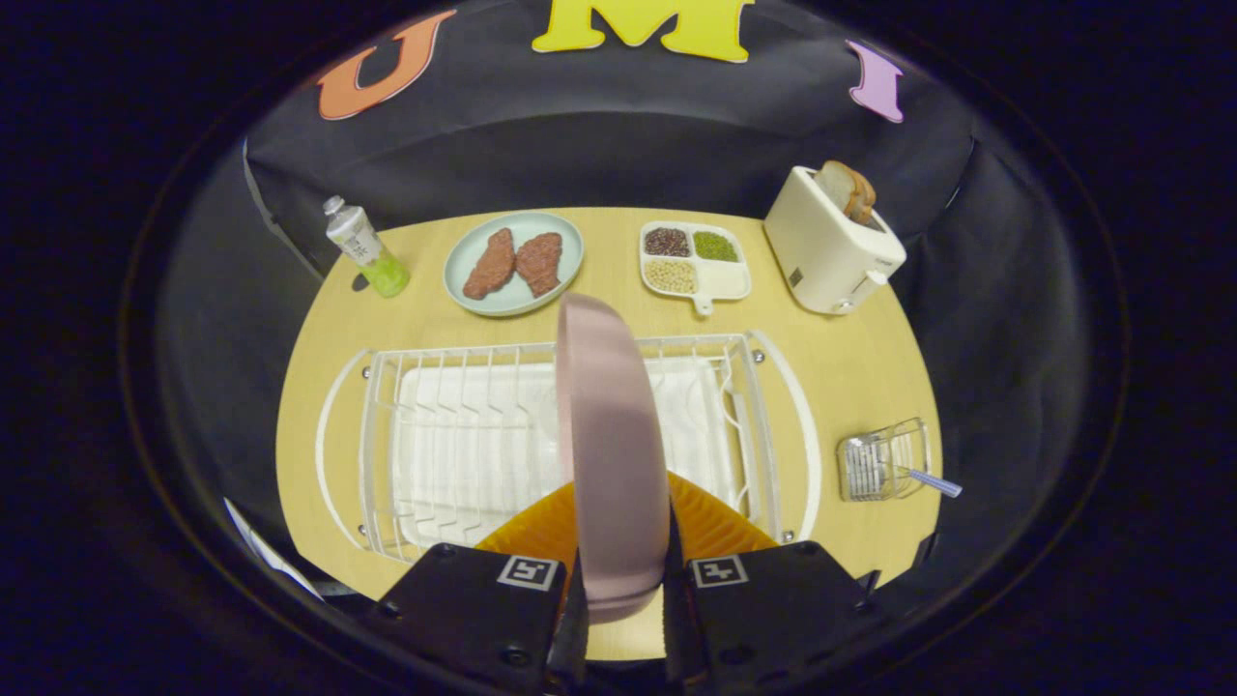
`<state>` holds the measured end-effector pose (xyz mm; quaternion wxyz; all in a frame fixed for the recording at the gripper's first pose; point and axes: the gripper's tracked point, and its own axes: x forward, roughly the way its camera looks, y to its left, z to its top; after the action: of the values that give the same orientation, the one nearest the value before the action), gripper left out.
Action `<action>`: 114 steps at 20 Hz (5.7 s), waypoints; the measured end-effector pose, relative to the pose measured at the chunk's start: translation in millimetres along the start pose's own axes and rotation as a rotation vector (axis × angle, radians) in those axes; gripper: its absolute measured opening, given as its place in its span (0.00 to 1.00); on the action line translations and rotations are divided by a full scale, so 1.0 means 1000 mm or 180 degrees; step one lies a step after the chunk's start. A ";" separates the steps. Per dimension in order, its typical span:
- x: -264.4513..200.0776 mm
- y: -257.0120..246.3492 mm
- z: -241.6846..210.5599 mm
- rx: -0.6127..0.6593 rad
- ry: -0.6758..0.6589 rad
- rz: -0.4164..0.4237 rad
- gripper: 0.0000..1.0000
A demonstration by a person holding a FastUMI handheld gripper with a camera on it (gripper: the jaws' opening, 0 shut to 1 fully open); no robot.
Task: Take the plate from the dish rack, then take the spoon from the basket and place it into the plate.
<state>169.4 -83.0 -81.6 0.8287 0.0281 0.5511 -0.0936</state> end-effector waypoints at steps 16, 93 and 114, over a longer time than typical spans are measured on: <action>-0.039 0.051 -0.232 0.0927 0.0096 0.1461 0.31; 0.123 -0.320 -0.077 0.1897 -0.2859 0.0911 0.76; 0.104 -0.324 -0.064 0.1549 -0.2731 0.0848 0.14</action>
<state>90.3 -403.9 -183.5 0.9545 0.2493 0.1152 -0.1159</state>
